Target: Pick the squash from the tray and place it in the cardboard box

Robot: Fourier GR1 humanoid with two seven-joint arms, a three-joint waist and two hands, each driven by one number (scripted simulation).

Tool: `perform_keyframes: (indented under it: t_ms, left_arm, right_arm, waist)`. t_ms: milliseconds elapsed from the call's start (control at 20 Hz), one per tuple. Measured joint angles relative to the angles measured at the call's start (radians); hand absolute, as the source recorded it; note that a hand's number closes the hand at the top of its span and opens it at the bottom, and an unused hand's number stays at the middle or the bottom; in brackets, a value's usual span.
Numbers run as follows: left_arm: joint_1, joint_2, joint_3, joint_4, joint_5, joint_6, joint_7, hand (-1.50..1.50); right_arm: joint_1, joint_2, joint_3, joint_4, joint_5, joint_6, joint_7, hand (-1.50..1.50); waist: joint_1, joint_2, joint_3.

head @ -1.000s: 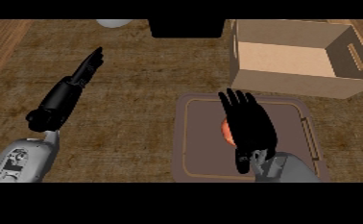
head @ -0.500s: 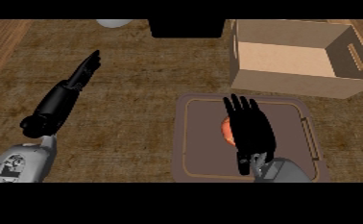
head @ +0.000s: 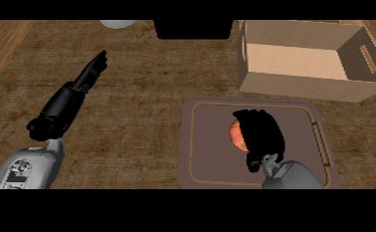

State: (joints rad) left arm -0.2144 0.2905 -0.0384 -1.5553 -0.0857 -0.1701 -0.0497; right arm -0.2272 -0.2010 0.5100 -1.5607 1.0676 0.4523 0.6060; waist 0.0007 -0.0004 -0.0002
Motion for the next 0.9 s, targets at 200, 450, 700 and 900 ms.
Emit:
perform_keyframes:
  t_ms: [200,450,700,900]
  left_arm:
    - [0.008,-0.007,0.007,-0.002,-0.011,-0.003,-0.011,0.00]
    - [0.019,-0.020,0.015,0.006,-0.024,-0.018,-0.032,0.00]
    - [-0.004,-0.023,0.014,0.018,-0.025,-0.025,-0.035,0.00]
    - [-0.010,-0.023,0.015,0.023,-0.026,-0.026,-0.034,0.00]
  right_arm:
    - [-0.009,-0.024,0.014,0.032,0.034,-0.079,-0.107,1.50]
    - [-0.043,-0.001,0.022,0.080,0.107,-0.150,-0.164,1.50]
    - [-0.063,-0.059,0.120,0.063,0.063,-0.167,-0.443,1.50]
    - [-0.071,-0.107,0.202,-0.012,-0.012,-0.171,-0.704,1.50]
  waist:
    - [0.002,-0.003,-0.003]
    - [0.002,-0.006,-0.005]
    - [0.013,-0.005,-0.009]
    - [0.016,-0.001,-0.006]
